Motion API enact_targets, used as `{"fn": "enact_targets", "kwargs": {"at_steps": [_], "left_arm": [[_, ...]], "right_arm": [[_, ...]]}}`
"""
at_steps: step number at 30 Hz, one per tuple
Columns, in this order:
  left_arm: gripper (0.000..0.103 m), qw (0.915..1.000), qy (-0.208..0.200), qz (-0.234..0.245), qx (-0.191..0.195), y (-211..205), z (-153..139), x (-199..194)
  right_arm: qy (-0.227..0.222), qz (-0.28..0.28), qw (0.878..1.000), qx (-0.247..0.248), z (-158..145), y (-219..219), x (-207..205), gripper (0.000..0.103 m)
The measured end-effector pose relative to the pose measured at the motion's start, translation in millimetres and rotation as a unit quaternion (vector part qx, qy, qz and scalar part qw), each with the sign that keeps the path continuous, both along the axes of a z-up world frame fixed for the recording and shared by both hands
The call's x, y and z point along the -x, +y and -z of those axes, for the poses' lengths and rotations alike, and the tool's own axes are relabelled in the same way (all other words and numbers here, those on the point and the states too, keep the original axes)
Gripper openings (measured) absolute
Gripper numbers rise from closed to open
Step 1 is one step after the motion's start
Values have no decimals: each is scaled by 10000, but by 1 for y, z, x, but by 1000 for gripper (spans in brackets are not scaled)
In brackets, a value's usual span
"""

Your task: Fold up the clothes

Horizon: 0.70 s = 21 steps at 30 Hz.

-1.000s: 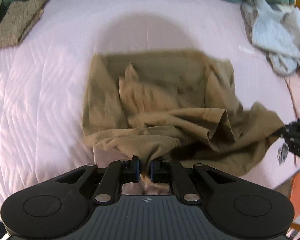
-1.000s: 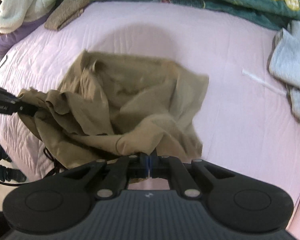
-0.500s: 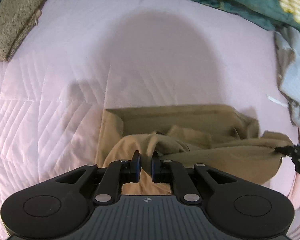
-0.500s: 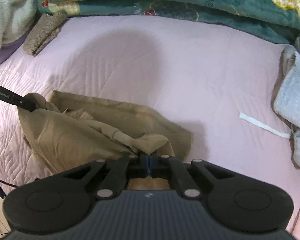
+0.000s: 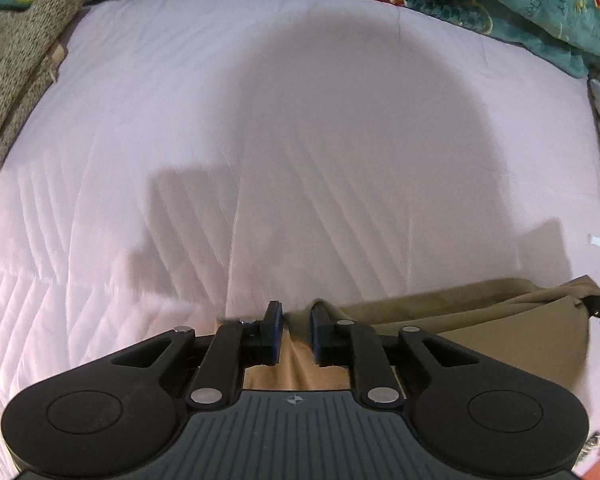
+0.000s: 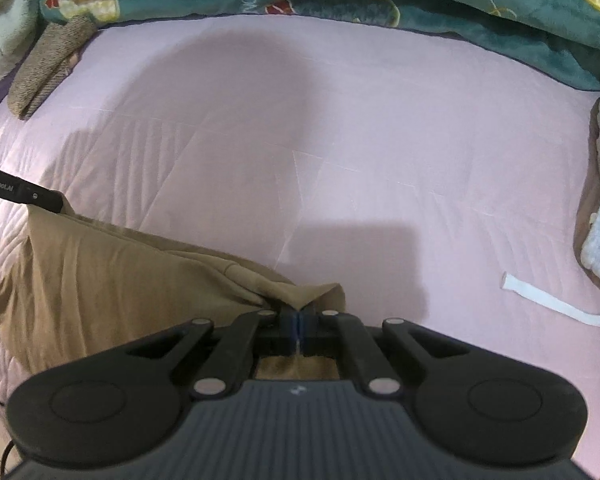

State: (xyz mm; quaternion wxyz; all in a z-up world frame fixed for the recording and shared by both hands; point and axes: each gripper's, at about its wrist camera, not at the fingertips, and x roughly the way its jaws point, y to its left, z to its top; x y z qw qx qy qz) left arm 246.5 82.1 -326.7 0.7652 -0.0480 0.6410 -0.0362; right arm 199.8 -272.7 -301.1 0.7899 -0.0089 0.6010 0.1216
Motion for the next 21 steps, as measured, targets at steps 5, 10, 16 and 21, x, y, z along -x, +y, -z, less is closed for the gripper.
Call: {"fn": "enact_targets", "kwargs": {"at_steps": [5, 10, 16, 21], "left_arm": [[53, 9993, -289, -57, -240, 0, 10, 4], [66, 9975, -671, -200, -136, 12, -13, 15], [71, 9898, -1306, -455, -331, 17, -56, 27], [71, 9820, -1774, -224, -606, -3, -91, 59]], "right_arm": [[-71, 320, 9995, -40, 19, -5, 2, 11], [-166, 704, 9973, -153, 5, -23, 9, 41], [-785, 737, 9942, 59, -38, -32, 20, 43], [-1508, 465, 9873, 191, -65, -8, 50, 38]]}}
